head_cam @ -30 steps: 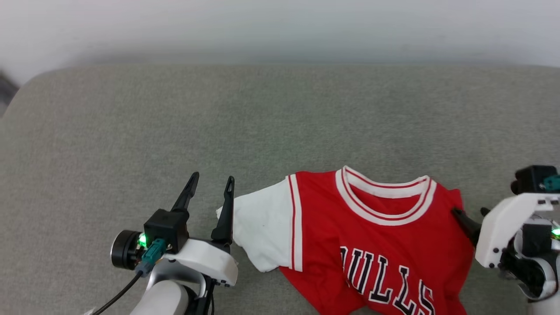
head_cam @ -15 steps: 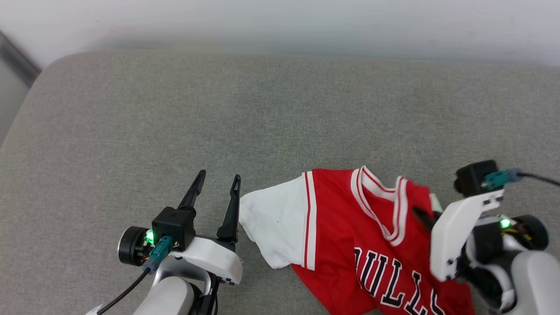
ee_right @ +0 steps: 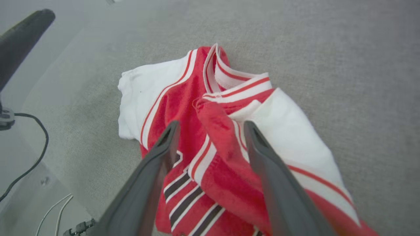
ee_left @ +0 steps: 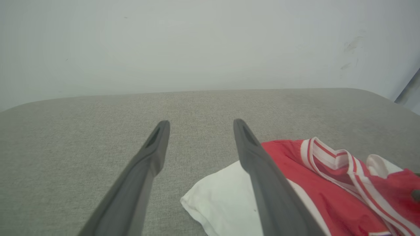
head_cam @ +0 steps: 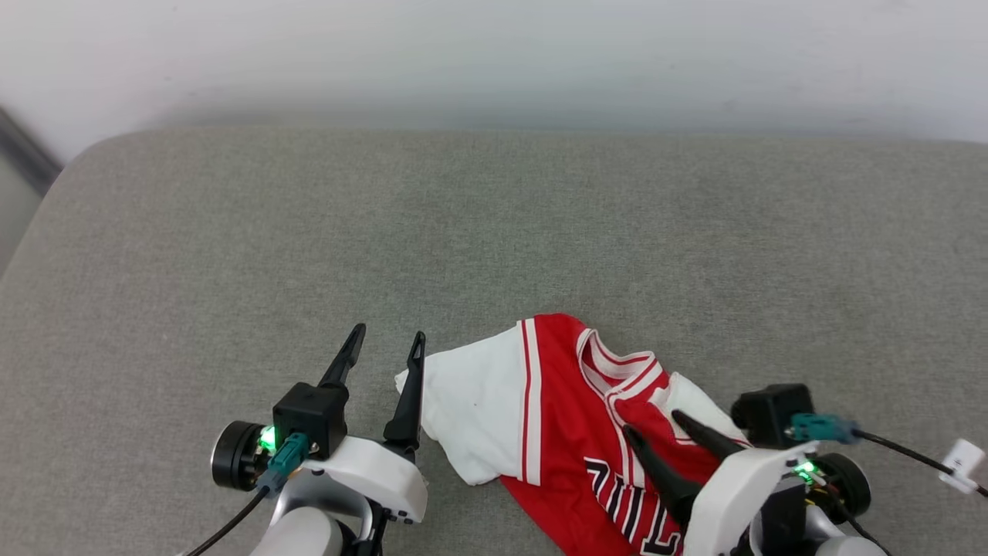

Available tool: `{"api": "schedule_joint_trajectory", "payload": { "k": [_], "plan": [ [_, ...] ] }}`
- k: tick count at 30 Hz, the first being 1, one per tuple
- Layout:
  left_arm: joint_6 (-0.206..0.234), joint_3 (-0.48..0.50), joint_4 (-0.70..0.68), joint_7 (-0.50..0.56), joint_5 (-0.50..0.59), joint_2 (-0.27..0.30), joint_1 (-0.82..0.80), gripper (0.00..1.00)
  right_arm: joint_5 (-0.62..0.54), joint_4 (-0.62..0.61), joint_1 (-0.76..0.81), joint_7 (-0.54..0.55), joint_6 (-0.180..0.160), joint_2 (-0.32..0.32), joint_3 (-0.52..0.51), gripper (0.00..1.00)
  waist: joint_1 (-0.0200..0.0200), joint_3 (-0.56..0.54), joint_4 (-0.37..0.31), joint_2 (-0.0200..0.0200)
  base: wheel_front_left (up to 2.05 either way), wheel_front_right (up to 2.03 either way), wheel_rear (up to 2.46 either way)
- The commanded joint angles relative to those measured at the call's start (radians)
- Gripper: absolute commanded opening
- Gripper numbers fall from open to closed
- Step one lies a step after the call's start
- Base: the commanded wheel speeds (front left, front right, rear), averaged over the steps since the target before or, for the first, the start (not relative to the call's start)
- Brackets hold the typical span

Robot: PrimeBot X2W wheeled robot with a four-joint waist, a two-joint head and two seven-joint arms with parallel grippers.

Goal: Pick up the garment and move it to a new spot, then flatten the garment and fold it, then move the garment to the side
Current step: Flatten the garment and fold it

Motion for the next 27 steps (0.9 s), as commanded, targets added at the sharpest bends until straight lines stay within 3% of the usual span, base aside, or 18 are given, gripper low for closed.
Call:
{"api": "schedule_joint_trajectory", "payload": {
  "k": [1,4,8,16,27],
  "plan": [
    [0.002,0.001,0.001,0.001,-0.003,0.004,0.017,1.0,0.008,-0.012,0.012,-0.041,0.0,0.005,-0.008,1.0,0.0,-0.014,-0.01,0.0,0.0,0.0,0.0],
    [0.009,0.005,-0.003,0.003,-0.008,0.011,0.028,1.0,0.033,-0.039,0.016,-0.118,0.0,-0.012,-0.017,1.0,0.0,-0.028,-0.022,0.0,0.0,0.0,0.0],
    [0.018,0.008,-0.012,0.008,-0.01,0.014,0.033,1.0,0.062,-0.036,-0.006,-0.117,-0.001,-0.06,-0.07,1.0,0.0,-0.033,-0.035,0.0,0.0,0.0,0.0],
    [0.018,-0.001,-0.028,0.007,-0.006,0.01,0.012,1.0,0.193,0.069,-0.086,0.139,0.0,-0.188,-0.162,1.0,0.0,-0.009,-0.033,0.0,0.0,0.0,0.0],
    [0.001,-0.014,-0.017,-0.008,0.0,-0.009,-0.041,1.0,0.315,0.135,-0.225,0.333,0.0,-0.258,-0.014,1.0,0.0,0.077,0.019,0.0,0.0,0.0,0.0]
  ]
}}
